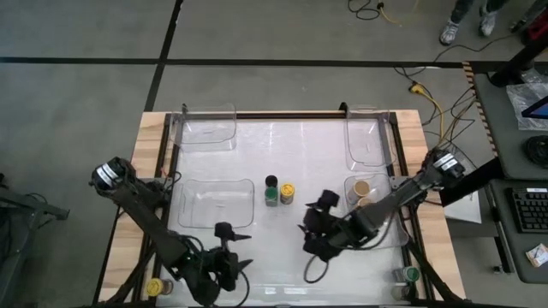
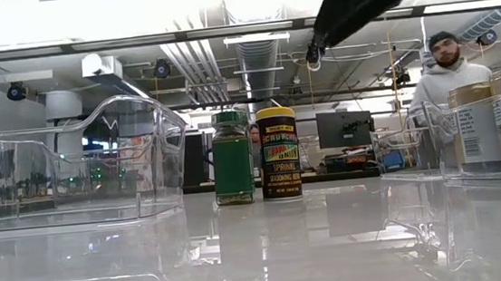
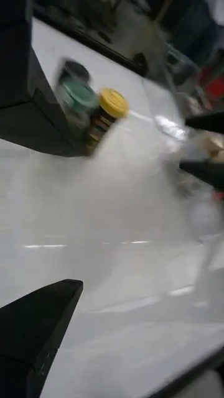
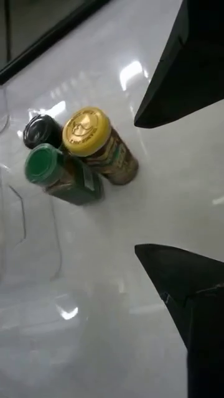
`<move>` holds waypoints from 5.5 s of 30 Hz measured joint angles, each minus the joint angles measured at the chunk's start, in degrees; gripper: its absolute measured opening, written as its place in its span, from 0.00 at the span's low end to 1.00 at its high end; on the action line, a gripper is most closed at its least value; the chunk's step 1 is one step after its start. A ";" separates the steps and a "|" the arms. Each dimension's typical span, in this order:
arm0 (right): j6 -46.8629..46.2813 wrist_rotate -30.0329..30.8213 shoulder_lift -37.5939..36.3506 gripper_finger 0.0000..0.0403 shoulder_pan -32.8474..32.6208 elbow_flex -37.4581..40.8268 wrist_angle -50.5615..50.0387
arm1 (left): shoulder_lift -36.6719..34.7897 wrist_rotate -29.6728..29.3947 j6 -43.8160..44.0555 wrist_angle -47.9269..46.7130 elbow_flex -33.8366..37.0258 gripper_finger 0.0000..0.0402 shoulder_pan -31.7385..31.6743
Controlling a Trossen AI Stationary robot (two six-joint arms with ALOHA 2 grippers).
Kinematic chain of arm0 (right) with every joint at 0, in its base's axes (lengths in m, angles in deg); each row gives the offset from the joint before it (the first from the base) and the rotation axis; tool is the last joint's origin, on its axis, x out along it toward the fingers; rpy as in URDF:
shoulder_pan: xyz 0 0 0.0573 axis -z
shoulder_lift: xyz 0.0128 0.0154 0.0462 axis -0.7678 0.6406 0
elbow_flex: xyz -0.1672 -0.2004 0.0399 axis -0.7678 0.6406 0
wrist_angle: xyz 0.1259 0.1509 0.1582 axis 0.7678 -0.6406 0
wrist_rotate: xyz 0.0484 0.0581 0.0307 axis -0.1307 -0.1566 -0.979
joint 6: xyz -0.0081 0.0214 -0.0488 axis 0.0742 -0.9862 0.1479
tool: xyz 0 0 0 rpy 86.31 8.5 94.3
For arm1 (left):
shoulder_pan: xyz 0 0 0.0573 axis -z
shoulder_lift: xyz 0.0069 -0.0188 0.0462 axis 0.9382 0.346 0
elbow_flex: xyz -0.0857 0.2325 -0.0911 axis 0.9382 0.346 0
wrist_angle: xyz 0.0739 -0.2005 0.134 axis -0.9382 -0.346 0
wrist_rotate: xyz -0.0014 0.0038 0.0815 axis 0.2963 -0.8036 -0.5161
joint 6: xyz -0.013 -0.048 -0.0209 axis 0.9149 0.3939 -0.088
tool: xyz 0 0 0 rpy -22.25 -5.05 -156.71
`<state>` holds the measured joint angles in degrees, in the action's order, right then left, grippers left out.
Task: Sort spices by type
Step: Put the top yellow spice bottle into the bottom left transparent bin
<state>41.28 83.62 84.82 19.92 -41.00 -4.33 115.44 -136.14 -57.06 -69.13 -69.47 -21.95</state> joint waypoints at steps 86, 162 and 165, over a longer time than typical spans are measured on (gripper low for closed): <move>15.10 -9.67 24.98 0.53 1.99 -8.38 40.51 | -7.96 -0.57 -7.24 26.79 12.22 0.80 5.17; 14.83 -8.17 22.90 0.90 -3.76 -16.63 23.34 | 4.62 4.68 11.13 27.04 11.17 0.80 -3.49; 14.33 -8.27 22.90 0.90 -3.76 -16.64 23.05 | 4.81 4.66 11.24 26.96 11.79 0.80 -3.49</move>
<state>55.61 75.34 107.71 16.16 -57.63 18.72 120.25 -131.47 -45.82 -42.17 -57.68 -25.44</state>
